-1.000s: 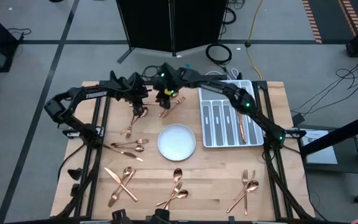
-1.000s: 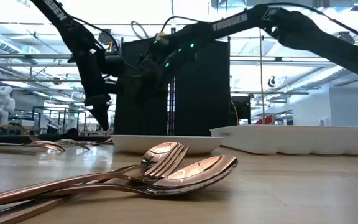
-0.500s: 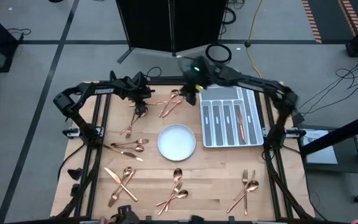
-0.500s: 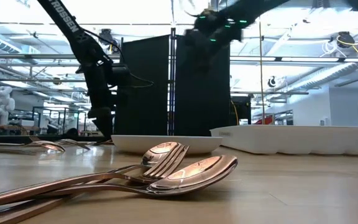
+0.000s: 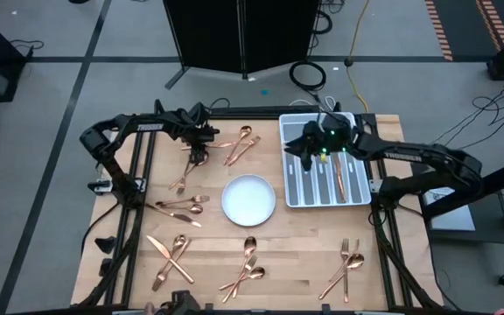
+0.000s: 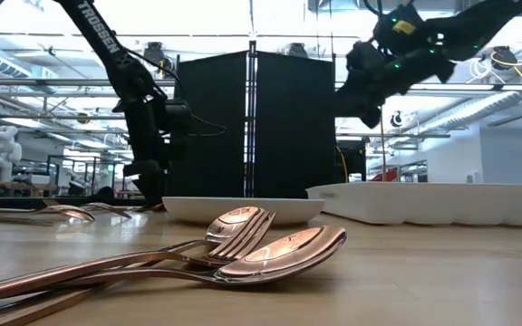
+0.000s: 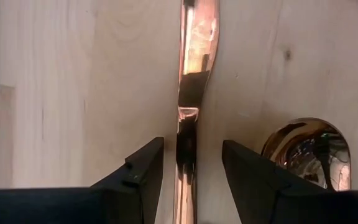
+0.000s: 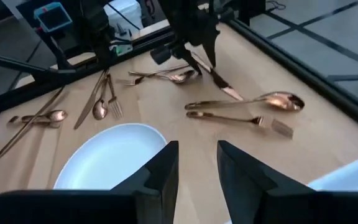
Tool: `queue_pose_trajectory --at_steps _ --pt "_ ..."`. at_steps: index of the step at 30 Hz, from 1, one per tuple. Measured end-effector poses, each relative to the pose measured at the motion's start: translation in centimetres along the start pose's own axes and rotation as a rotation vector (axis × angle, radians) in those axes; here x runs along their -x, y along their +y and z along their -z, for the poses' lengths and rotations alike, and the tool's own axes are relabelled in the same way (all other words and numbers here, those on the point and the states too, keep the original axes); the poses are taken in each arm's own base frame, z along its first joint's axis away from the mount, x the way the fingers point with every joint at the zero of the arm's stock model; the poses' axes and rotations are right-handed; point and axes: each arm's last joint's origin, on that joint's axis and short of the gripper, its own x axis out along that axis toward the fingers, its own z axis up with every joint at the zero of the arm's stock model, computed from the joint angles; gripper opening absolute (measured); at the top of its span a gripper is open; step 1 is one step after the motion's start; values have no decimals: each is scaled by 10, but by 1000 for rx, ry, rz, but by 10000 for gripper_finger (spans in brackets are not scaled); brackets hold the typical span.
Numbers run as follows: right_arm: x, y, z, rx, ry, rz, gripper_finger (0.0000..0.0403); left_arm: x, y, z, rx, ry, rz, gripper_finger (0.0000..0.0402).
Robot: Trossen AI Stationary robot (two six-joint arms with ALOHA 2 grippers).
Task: Sort silverware
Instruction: Put the knife in the silverware tray
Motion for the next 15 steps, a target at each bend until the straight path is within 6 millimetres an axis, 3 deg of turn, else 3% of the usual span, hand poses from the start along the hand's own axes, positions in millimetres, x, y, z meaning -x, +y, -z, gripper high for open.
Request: queue_pose_trajectory --at_steps 6,15 --pt "2 1 14 -26 22 19 100 2 7 -1 16 -4 62 140" --pt "-2 13 16 -21 21 17 100 2 11 2 66 -4 56 79"
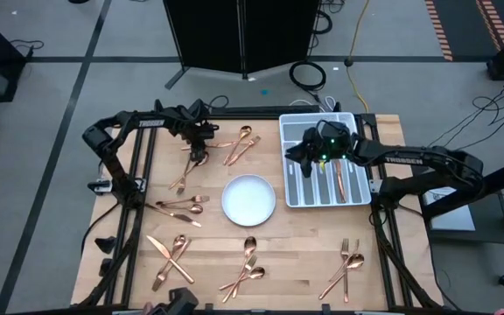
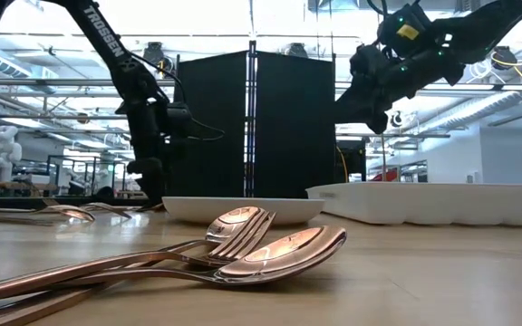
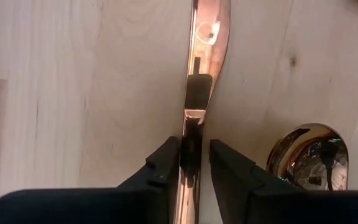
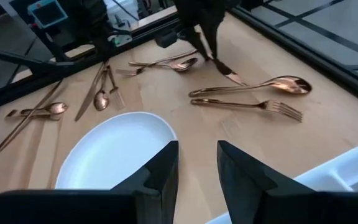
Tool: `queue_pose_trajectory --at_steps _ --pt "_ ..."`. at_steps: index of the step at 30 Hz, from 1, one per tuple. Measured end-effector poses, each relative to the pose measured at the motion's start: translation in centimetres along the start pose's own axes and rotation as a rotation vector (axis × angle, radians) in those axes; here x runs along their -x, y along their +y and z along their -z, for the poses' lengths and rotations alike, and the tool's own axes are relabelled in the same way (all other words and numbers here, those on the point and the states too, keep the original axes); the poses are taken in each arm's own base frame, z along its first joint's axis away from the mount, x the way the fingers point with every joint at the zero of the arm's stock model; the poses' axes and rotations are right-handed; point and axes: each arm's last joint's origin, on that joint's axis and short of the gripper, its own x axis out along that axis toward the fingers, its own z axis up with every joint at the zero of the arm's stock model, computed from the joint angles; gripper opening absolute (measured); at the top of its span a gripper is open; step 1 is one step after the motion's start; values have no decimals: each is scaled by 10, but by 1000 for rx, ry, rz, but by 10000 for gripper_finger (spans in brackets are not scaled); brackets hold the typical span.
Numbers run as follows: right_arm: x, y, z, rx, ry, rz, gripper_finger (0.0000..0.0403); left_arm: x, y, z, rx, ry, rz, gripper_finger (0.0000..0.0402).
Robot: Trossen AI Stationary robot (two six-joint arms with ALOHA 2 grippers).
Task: Sort silverware
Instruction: Put the knife in the silverware tray
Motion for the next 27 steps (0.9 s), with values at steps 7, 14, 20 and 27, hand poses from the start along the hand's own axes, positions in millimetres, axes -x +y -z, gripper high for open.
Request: queue_pose_trajectory --at_steps 7,14,20,27 --pt "-2 12 0 21 -15 -46 100 -4 -1 3 23 16 0 68" --pt "-4 23 1 18 -21 -89 100 -8 0 3 44 19 -3 67" --pt "-5 24 1 27 -35 -28 100 -5 1 1 43 10 -12 67" --pt "-5 24 1 0 -37 -21 100 -4 2 -2 39 0 -21 67"
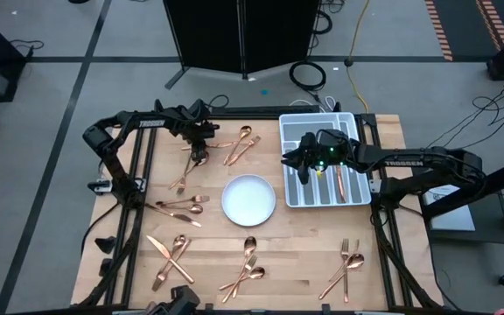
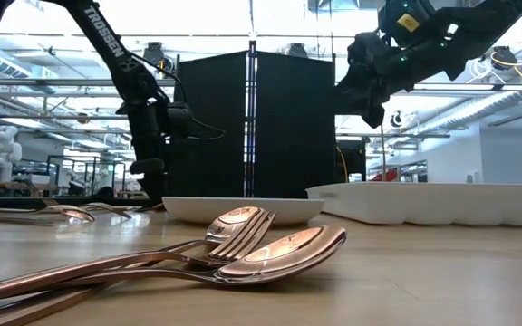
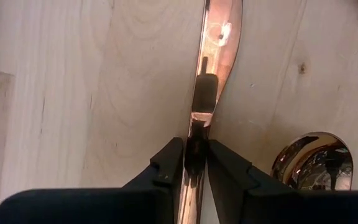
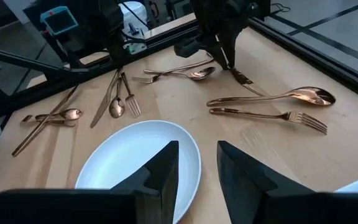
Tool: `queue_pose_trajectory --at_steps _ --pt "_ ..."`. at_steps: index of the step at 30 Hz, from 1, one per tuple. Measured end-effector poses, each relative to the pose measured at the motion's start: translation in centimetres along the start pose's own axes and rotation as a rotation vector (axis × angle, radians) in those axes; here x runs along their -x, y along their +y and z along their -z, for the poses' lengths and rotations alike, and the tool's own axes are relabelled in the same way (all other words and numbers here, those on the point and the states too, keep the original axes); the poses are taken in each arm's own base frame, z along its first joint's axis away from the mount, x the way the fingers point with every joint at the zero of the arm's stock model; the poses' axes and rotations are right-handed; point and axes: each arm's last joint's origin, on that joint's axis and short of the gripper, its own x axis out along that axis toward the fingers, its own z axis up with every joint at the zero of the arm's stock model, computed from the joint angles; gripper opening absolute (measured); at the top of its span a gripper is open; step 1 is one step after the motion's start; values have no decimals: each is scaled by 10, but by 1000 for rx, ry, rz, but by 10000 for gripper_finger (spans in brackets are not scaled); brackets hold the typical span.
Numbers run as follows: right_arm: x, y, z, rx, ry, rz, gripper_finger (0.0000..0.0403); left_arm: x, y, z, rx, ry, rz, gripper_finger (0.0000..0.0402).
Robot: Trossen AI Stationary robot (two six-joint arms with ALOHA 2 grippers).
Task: Sort silverware
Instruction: Put the knife in the silverware tray
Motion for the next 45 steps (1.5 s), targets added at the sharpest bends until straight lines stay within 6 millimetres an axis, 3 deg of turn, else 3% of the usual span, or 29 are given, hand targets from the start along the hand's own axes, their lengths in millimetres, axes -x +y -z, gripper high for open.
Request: queue_pose_trajectory --at_steps 18,34,45 --pt "-2 16 0 20 -33 -33 100 1 0 -1 26 -6 1 67" --pt "-3 47 14 41 17 -74 100 0 0 -1 28 -5 7 67" --pt "-3 49 15 29 10 -57 100 0 -2 -2 23 -4 8 67"
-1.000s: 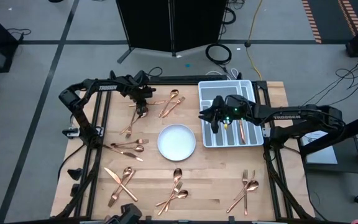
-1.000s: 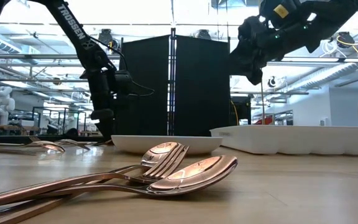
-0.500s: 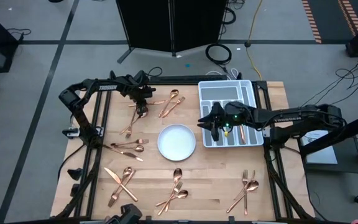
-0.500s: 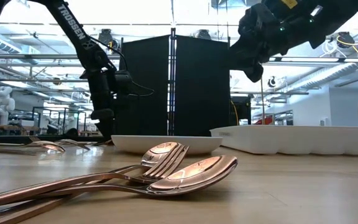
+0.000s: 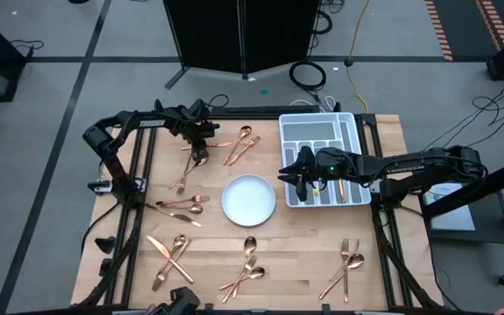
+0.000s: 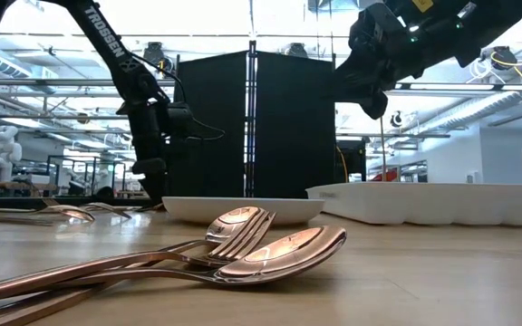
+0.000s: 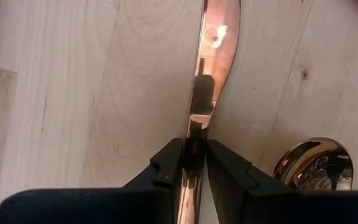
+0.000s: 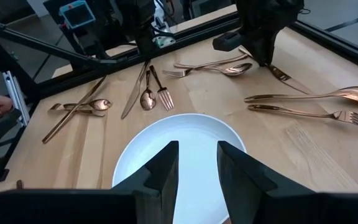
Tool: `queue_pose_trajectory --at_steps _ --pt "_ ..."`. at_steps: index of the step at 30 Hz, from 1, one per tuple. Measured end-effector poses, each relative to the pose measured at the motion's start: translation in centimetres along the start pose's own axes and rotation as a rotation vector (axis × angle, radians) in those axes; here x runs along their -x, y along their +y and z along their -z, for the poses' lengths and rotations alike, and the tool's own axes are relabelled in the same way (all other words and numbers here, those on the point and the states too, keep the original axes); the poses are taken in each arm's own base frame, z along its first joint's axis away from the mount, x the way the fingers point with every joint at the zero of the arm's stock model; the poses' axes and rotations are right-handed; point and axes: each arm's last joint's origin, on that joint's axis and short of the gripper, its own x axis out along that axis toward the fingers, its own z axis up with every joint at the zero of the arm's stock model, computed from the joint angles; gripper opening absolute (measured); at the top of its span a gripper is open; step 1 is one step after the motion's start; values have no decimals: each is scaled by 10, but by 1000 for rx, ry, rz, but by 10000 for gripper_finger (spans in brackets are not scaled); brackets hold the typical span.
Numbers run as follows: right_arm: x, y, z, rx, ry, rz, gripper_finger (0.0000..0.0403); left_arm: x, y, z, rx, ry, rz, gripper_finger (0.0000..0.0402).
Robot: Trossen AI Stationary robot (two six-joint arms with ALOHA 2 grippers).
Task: Sort silverware
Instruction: Put the knife in the silverware tray
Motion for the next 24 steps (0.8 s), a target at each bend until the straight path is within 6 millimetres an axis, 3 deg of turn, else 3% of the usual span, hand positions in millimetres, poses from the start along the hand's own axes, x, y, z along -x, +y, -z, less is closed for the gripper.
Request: queue_pose_trajectory --at_steps 12,24 --pt "0 0 0 3 -1 1 100 0 0 0 -1 3 -3 27" --pt "0 0 0 8 -1 0 100 0 1 -1 -5 -7 -11 39"
